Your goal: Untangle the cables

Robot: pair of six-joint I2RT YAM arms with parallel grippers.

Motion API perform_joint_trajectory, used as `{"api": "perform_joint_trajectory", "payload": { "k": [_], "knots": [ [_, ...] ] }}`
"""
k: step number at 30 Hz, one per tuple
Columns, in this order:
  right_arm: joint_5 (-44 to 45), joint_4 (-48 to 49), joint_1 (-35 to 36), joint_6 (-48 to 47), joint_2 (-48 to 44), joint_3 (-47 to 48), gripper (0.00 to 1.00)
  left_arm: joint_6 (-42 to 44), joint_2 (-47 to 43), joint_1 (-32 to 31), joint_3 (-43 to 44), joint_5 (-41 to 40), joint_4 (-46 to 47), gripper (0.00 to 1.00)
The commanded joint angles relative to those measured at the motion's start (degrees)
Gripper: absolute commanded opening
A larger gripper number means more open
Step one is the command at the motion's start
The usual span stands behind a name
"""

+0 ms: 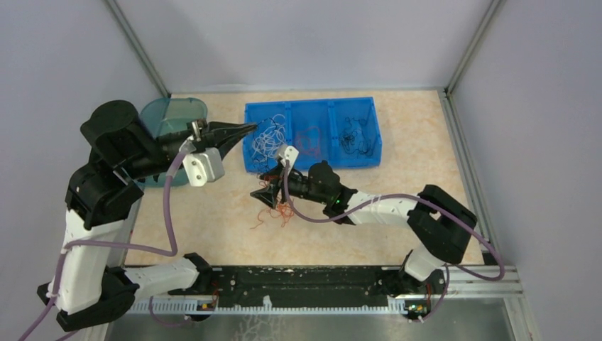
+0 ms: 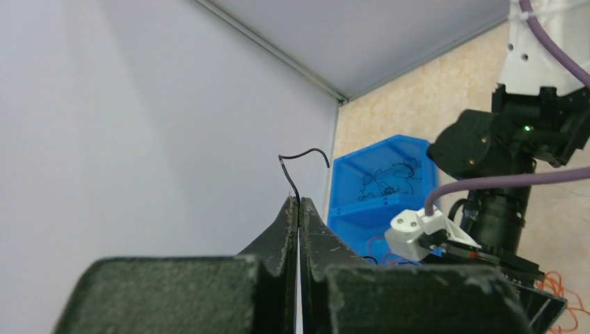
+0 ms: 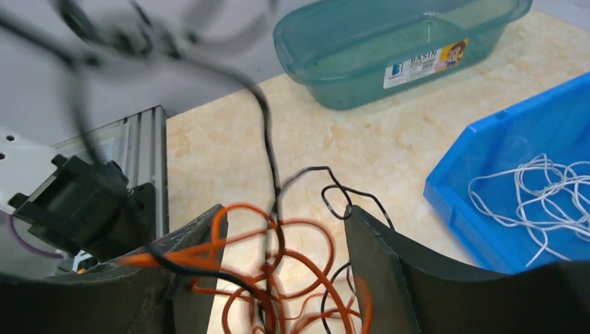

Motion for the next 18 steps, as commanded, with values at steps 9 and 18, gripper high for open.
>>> {"api": "perform_joint_trajectory", "payload": {
  "k": [9, 18],
  "knots": [
    [2.79, 23.32, 0.47, 9.4, 5.07, -13.95, 0.51, 6.24, -0.08, -0.2, 5.31, -4.86, 15.97, 0.0],
    [4.87, 30.34, 0.47, 12.49, 8.66, -20.62, 0.43, 18.62, -0.26, -0.16, 5.57, -11.61, 29.6, 0.0]
  ]
}}
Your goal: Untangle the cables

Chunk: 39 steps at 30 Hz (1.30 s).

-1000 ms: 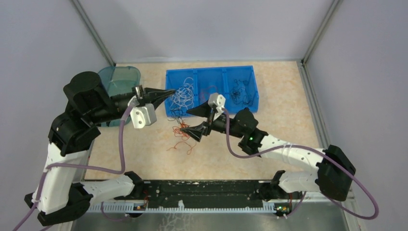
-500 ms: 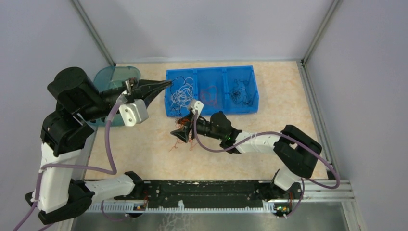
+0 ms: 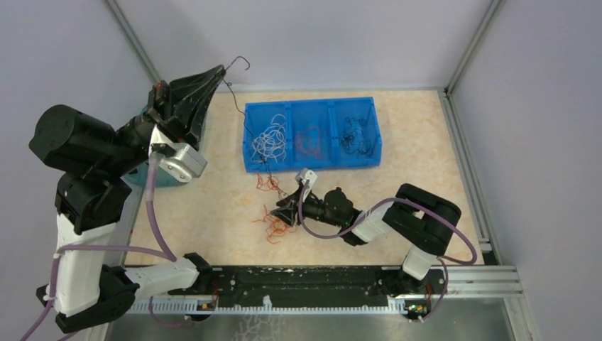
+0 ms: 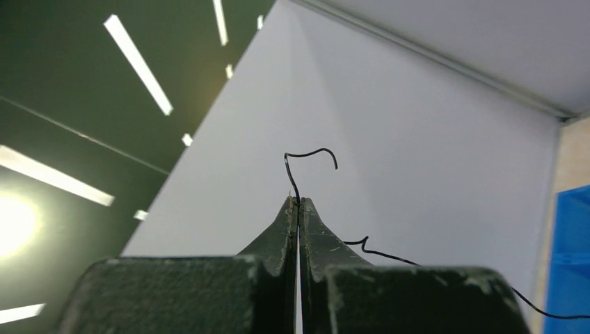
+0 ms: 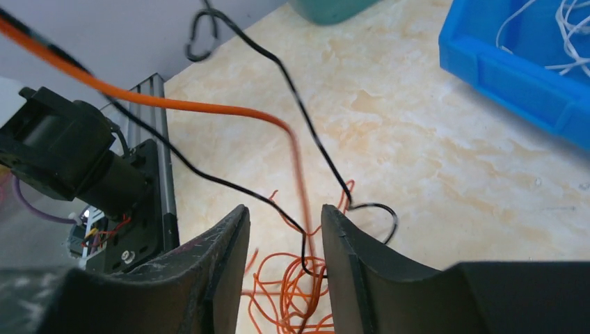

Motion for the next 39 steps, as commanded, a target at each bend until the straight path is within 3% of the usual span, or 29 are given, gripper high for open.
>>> {"api": "perform_joint_trajectory", "payload": {
  "k": [1, 8, 17, 20, 22, 28, 33, 39],
  "knots": [
    [2.23, 7.44, 0.4, 2.28, 1.48, -2.18, 0.39, 9.19, -0.63, -0.12, 1.05, -4.92, 12.86, 0.0],
    [4.99, 11.45, 0.41, 3.62, 4.7, -6.85, 0.29, 24.28, 2.04, -0.14, 1.36, -10.6, 29.5, 0.0],
    [8.53, 14.68, 0.4, 4.3, 5.49, -12.09, 0.32, 38.28, 14.36, -0.14, 19.48, -8.95, 41.53, 0.0],
    [9.52, 15.09, 0.32, 3.64, 2.59, -13.56, 0.48, 31.02, 13.5, -0.12, 21.85, -8.05, 32.11, 0.0],
    [10.01, 12.18, 0.27, 2.14, -4.46, -13.04, 0.55, 23.59, 9.3, -0.18, 15.42, -8.08, 25.56, 0.0],
    [7.02, -15.79, -0.16, -5.64, -24.94, -0.53, 0.76, -0.75, -2.3, -0.12, -2.76, -0.42, 11.69, 0.0],
    [1.67, -27.35, -0.75, -9.66, -31.11, 9.66, 0.81, -17.46, -4.9, -0.12, -9.29, 3.35, 8.65, 0.0],
    [-6.27, -28.29, -1.0, -9.28, -29.93, 16.2, 0.8, -22.16, -5.46, -0.12, -11.48, 6.79, 3.96, 0.0]
  ]
}}
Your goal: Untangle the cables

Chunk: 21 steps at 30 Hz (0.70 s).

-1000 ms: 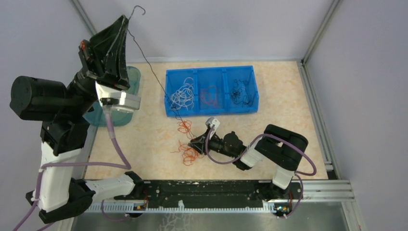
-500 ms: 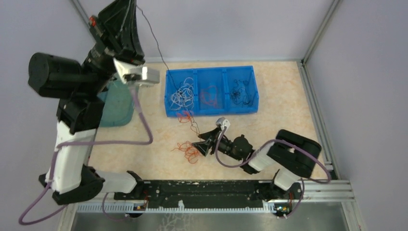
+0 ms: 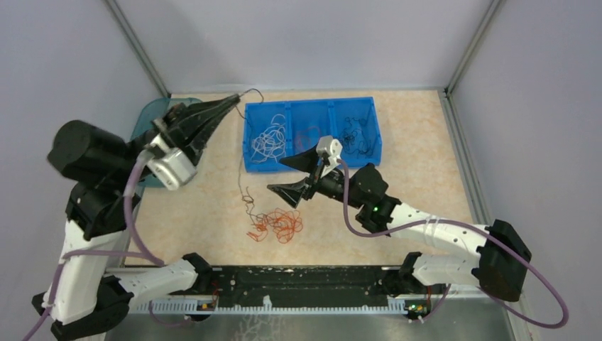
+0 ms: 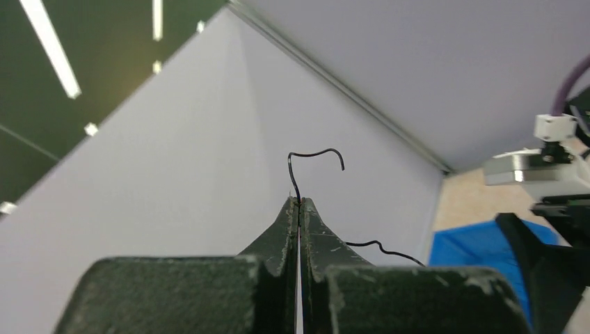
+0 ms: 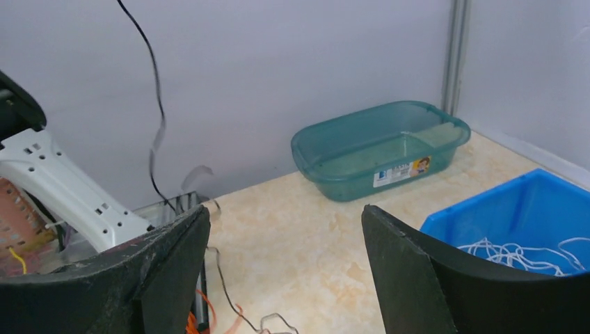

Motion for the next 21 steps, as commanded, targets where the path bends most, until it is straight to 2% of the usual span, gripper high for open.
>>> {"api": "perform_joint_trajectory", "payload": {
  "k": [1, 8, 13, 17, 19, 21],
  "knots": [
    [-8.92, -3.2, -0.28, -0.17, 1.66, 4.37, 0.78, -7.86, 0.69, -0.12, -1.08, 3.82, -5.58, 0.0],
    [-18.98, -0.16, -0.31, 4.21, 4.81, 5.84, 0.67, -6.58, 0.1, -0.12, -1.72, 4.26, -6.49, 0.0],
    [-16.19, -1.12, -0.63, 3.92, 5.12, 5.15, 0.52, -6.46, -0.09, -0.12, -1.94, 4.77, -6.52, 0.0],
    [-13.77, -1.37, -1.13, 3.25, 4.58, 4.25, 0.45, -6.14, -0.09, -0.12, -1.85, 4.88, -6.53, 0.0],
    [-11.05, -3.75, -1.26, 1.72, 4.51, 4.1, 0.46, -6.12, -0.01, -0.12, -1.6, 4.98, -6.56, 0.0],
    [-9.61, -4.95, -1.45, 1.26, 4.68, 3.6, 0.57, -6.12, 0.19, -0.12, -1.09, 5.16, -6.56, 0.0]
  ]
}}
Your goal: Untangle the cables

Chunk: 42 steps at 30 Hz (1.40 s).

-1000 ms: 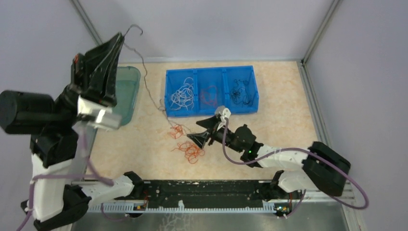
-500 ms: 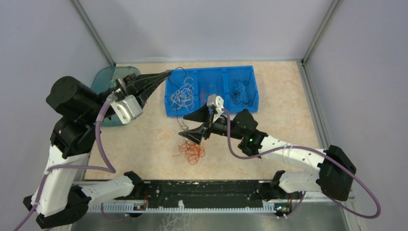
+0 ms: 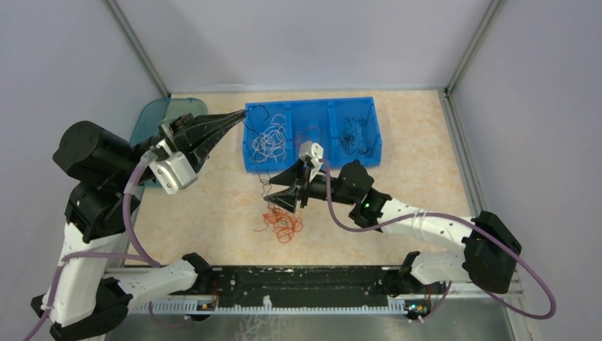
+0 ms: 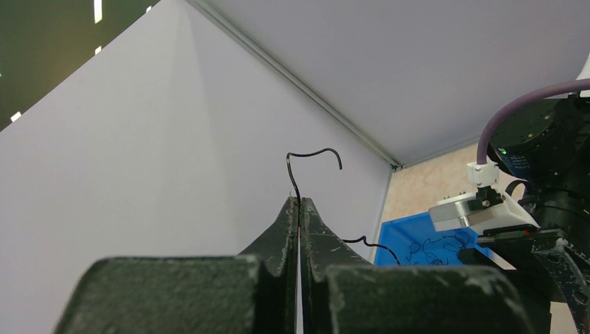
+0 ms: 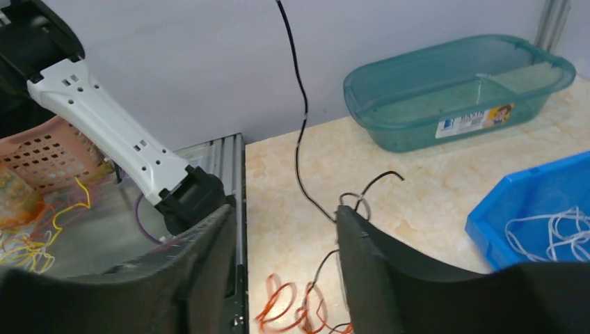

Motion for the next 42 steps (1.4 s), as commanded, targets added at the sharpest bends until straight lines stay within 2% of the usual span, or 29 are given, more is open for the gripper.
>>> {"api": "perform_joint_trajectory", "payload": {
  "k": [1, 5, 10, 13, 19, 22, 24, 28, 34, 42],
  "knots": [
    [4.05, -0.36, -0.72, -2.04, -0.75, 0.83, 0.61, -0.45, 0.34, -0.12, 1.22, 1.34, -0.09, 0.0],
    [7.12, -2.19, -0.72, -4.24, 0.24, -1.13, 0.66, -0.11, 0.91, -0.12, 2.76, 1.42, -0.18, 0.0],
    [9.12, -3.1, -0.72, -5.44, 2.03, -2.8, 0.64, 0.3, 1.31, -0.12, 4.03, 1.43, -0.18, 0.0],
    [9.5, -3.07, -0.72, -5.42, 2.89, -3.41, 0.58, 1.0, 1.51, -0.13, 4.47, 1.51, -0.18, 0.0],
    [9.71, -3.04, -0.66, -5.04, 2.62, -4.83, 0.39, 1.97, 1.89, -0.13, 5.34, 1.29, -0.18, 0.0],
    [10.17, -3.43, -0.83, -4.94, 1.65, -5.33, 0.37, 2.36, 1.95, -0.16, 5.39, 1.22, -0.18, 0.0],
    [10.32, -3.66, -1.23, -4.67, 1.13, -5.94, 0.4, 3.19, 2.25, -0.13, 5.82, 0.73, -0.18, 0.0],
    [12.09, -2.01, -2.21, -3.56, -0.65, -9.68, 0.57, 7.25, 2.67, -0.12, 7.28, -1.86, 2.09, 0.0],
    [14.68, 9.23, -5.02, 1.09, -6.37, -18.0, 0.82, 16.06, 3.45, -0.12, 11.39, -5.1, 2.01, 0.0],
    [13.55, 10.6, -6.9, 3.28, -7.5, -19.29, 0.87, 19.88, 2.94, -0.13, 11.62, -6.43, -0.66, 0.0]
  ]
}}
